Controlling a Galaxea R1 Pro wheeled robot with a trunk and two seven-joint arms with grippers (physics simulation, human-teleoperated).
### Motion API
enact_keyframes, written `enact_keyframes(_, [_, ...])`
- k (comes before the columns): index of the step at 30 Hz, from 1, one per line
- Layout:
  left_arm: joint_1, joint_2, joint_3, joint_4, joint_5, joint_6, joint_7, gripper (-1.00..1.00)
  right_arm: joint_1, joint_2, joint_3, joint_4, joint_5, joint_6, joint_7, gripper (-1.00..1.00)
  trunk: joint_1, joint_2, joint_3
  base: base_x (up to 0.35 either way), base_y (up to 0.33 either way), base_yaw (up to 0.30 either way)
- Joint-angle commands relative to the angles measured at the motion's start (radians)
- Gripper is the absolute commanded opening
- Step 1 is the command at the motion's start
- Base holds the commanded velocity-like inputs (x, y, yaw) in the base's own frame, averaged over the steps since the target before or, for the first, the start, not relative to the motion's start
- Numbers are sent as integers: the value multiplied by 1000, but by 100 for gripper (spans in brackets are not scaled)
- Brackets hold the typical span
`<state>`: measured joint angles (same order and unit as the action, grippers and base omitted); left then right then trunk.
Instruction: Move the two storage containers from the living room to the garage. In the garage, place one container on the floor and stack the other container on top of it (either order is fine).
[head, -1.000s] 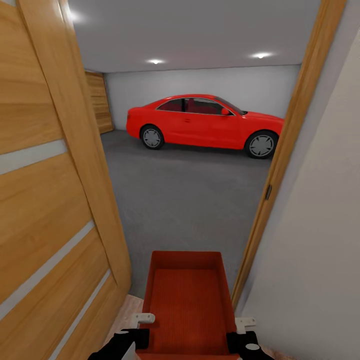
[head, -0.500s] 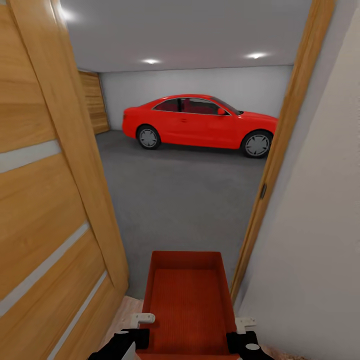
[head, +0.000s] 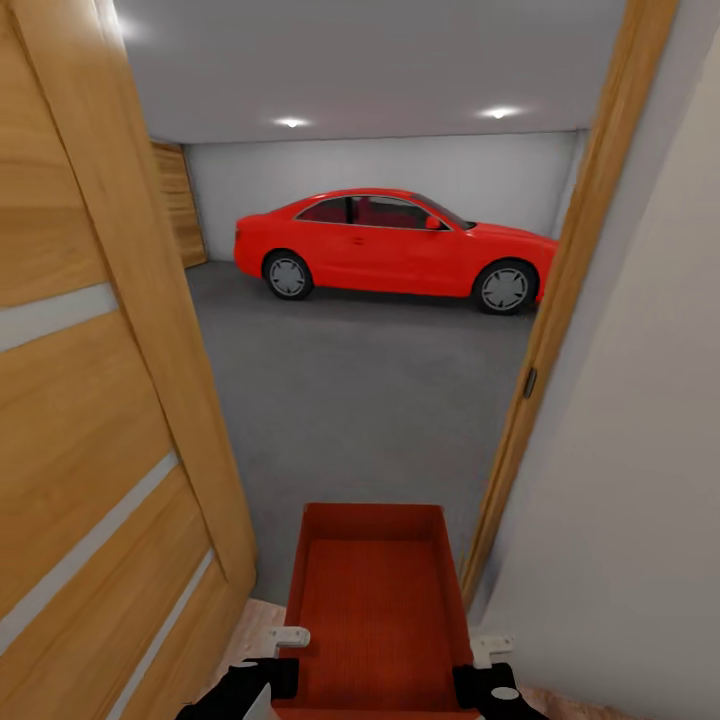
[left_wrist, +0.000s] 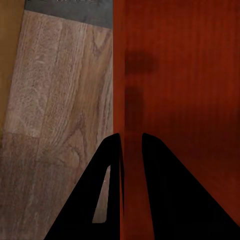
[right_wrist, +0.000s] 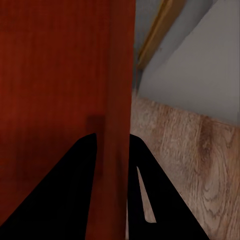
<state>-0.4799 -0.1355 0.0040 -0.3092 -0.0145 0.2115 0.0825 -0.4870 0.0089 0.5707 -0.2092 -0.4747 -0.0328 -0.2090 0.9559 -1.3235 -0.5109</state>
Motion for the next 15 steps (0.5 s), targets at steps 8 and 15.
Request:
enact_keyframes(8, [0,-1,-9,-5,-2,6,8,-100,-1,0,3,6,-25,-6,-20,-100,0,-1,-1,80,318,0])
enact_keyframes(15, [0,-1,-9,-5,-2,-3,8,-100,-1,0,3,6,-25,-6,-20,-100,0,-1,-1,40,157,-25])
